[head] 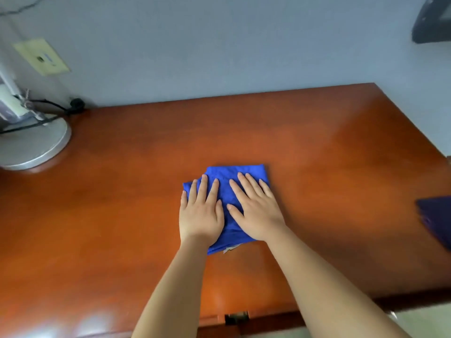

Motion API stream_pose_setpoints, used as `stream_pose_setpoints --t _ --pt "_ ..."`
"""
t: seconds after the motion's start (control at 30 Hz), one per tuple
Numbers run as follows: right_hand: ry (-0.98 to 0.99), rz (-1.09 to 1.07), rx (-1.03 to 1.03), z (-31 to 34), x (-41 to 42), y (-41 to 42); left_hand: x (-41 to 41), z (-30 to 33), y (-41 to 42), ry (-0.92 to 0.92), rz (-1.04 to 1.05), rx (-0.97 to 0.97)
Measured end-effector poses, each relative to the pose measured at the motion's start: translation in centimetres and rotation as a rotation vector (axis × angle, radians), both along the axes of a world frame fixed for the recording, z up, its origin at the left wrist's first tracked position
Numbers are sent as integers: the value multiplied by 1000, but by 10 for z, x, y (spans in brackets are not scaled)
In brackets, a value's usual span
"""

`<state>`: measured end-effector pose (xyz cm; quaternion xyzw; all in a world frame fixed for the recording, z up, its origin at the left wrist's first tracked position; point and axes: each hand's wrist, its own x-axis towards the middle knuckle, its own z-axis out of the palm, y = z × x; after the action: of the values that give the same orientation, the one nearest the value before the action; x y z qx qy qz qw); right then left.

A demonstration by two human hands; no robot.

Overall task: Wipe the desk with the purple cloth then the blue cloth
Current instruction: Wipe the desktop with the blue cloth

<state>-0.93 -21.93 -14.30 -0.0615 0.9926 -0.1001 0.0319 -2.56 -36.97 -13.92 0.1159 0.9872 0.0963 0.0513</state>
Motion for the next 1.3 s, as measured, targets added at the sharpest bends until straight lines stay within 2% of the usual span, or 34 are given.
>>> stream_pose_setpoints --t 0.2,0.33,0.5,0.93,1.1,1.3 --pt "24 -29 -17 -3 91 17 84 1 19 -22 -32 -24" --pt "42 -81 9 -6 119 31 108 1 32 -17 -53 -22" --pt "74 -66 5 -8 101 35 95 0 36 5 -33 -10" --pt "99 -85 22 -9 -11 48 -12 -9 58 53 48 27" --pt "66 -98 59 -8 10 49 -3 -9 52 62 -45 7" --pt "24 -70 75 -7 83 54 69 -5 52 20 -86 -19"
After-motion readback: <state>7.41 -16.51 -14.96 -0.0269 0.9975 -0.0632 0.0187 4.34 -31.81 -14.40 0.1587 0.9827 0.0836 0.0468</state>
